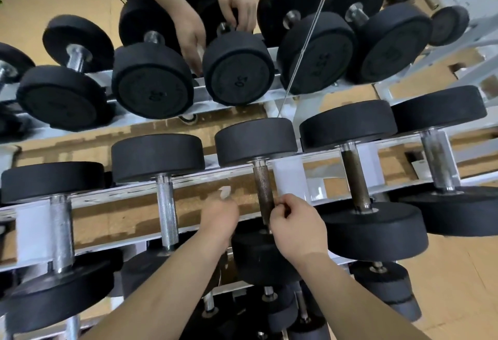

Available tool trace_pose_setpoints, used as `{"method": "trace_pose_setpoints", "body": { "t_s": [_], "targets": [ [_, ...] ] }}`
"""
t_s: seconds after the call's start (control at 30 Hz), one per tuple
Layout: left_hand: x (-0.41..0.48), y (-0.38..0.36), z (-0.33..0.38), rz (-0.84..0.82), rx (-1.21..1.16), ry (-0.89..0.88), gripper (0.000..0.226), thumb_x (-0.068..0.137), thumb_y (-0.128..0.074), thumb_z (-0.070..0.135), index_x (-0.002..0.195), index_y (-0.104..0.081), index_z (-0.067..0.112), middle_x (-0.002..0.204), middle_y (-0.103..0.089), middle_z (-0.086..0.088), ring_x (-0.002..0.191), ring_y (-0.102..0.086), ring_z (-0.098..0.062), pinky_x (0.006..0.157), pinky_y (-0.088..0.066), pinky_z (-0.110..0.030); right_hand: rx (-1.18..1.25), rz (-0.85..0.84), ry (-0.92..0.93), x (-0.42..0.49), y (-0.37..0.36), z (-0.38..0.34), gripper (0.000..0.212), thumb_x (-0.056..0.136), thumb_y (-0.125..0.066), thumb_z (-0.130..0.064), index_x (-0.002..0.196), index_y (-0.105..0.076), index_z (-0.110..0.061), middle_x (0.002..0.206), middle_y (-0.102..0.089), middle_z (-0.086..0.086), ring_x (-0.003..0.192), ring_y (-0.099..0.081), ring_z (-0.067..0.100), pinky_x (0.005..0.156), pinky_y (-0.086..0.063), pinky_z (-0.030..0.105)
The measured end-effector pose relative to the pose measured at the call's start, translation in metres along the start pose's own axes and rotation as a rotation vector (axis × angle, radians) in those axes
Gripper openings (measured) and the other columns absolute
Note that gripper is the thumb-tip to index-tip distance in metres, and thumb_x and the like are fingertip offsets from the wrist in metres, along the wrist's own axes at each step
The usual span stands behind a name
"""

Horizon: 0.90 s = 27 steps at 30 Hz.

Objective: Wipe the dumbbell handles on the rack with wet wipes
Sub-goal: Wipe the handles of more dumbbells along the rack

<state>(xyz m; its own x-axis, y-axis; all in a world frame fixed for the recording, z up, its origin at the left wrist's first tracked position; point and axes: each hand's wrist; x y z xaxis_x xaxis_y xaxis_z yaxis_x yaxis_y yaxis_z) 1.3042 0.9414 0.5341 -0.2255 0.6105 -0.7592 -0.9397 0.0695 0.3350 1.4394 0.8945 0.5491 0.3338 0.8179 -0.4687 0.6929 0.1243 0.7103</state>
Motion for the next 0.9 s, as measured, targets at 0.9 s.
{"method": "trace_pose_setpoints", "body": {
  "t_s": [0.9],
  "targets": [
    [-0.036, -0.016, 0.024, -0.295, -0.161, 0.024, 0.046, 0.099, -0.039, 0.007, 0.132, -0.064, 0.028, 0.129, -0.068, -0.003, 0.118, -0.062, -0.028, 0.097, -0.048, -0.035, 0.024, 0.019, -0.044, -0.001, 0.001, -0.004, 0.023, 0.095, -0.050, -0.022, 0.099, -0.068, -0.035, 0.090, -0.068, -0.014, 0.082, -0.063, 0.012, 0.075, -0.055, 0.035]
  ]
}}
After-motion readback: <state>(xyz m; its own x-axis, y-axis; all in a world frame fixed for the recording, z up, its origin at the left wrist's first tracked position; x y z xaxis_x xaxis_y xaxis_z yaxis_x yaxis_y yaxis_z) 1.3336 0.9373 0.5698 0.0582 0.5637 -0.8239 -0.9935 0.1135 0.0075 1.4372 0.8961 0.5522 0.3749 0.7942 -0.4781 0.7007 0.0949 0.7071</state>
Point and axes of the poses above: each hand's wrist, its own x-axis towards the middle knuckle, its own y-axis out of the back of the hand, z = x × y
